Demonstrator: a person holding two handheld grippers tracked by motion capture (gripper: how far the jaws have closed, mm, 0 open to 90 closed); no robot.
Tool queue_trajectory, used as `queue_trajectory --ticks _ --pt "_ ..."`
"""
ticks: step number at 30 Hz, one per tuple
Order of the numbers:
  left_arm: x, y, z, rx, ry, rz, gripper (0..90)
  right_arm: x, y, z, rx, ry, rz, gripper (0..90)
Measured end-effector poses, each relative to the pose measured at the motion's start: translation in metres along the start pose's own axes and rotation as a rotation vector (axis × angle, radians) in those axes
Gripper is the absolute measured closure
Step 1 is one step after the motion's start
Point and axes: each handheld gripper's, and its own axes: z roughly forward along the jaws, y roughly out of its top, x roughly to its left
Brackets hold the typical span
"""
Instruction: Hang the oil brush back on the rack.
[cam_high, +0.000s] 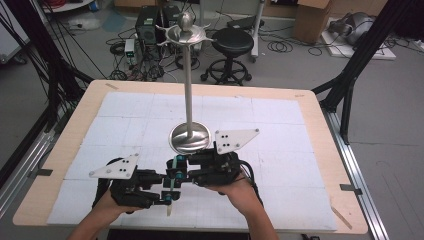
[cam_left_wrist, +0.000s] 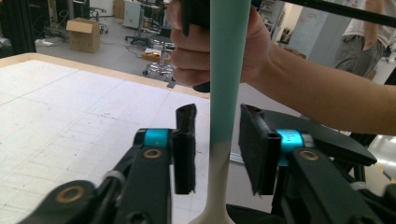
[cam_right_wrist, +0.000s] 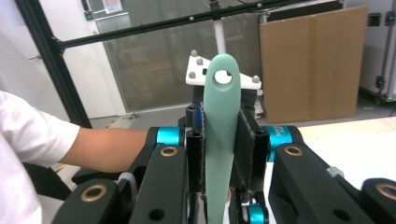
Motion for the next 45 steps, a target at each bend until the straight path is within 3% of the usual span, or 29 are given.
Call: queue_trajectory --ticks 6,7,9,11,14,15,16,17,18,20,21,22,28,32,36,38,40,42,45 --pt "-0.002 0.0 0.0 0.002 0.016 0.021 80.7 -0.001 -0.001 -0.001 -0.004 0.011 0.006 75.5" --pt "-0.002 0.0 0.0 0.004 0.052 0.024 80.8 0.0 -0.002 -0.001 -0.01 -0.014 0.016 74.5" --pt "-0.002 0.0 -0.001 0.008 0.076 0.028 80.9 0.0 -0.002 -0.001 -0.014 -0.032 0.024 72.8" --pt "-0.002 0.0 -0.001 0.016 0.128 0.029 80.9 0.002 -0.002 -0.002 -0.04 -0.103 0.035 57.1" --pt "-0.002 0.0 0.0 0.02 0.218 0.024 80.9 0.006 -0.003 -0.004 -0.037 -0.218 0.023 54.3" --pt "-0.002 0.0 0.0 0.019 0.244 0.02 80.9 0.008 -0.003 -0.003 -0.033 -0.282 0.016 54.1" --pt "-0.001 0.0 0.001 0.023 0.271 0.021 80.9 0.008 -0.003 -0.003 -0.033 -0.282 0.016 54.1" --pt "-0.001 0.0 0.001 0.019 0.288 0.021 80.9 0.011 -0.002 -0.001 -0.013 -0.33 0.012 54.8" --pt "-0.002 0.0 0.002 0.017 0.307 0.021 80.9 0.011 -0.002 -0.001 -0.013 -0.33 0.012 54.8" --pt "-0.002 0.0 0.002 0.021 0.34 0.025 80.9 0.014 -0.002 0.003 0.013 -0.399 0.0 58.6" --pt "-0.003 0.0 0.003 0.016 0.357 0.026 80.9 0.014 -0.002 0.003 0.013 -0.399 0.0 58.6" --pt "-0.003 0.0 0.003 0.019 0.375 0.027 80.9 0.016 -0.002 0.006 0.019 -0.434 0.002 62.8" --pt "-0.004 0.0 0.004 0.024 0.424 0.031 80.9 0.02 0.001 0.01 0.032 -0.507 0.002 72.1" --pt "-0.005 0.001 0.004 0.024 0.445 0.037 80.9 0.021 0.002 0.01 0.027 -0.532 0.022 75.1" --pt "-0.005 0.001 0.004 0.025 0.438 0.034 80.7 0.022 0.003 0.011 0.031 -0.528 0.039 78.1" --pt "-0.005 0.001 0.004 0.016 0.428 0.029 79.9 0.023 0.004 0.012 0.034 -0.507 0.042 82.1" --pt "-0.005 0.001 0.003 0.006 0.403 0.021 75.7 0.023 0.005 0.011 0.038 -0.49 0.038 82.5" --pt "-0.004 0.001 0.002 0.015 0.391 0.023 69.7 0.021 0.006 0.009 0.033 -0.444 0.051 82.7" --pt "-0.004 0.001 0.0 0.015 0.364 0.021 67.3 0.019 0.007 0.006 0.026 -0.412 0.047 82.8"
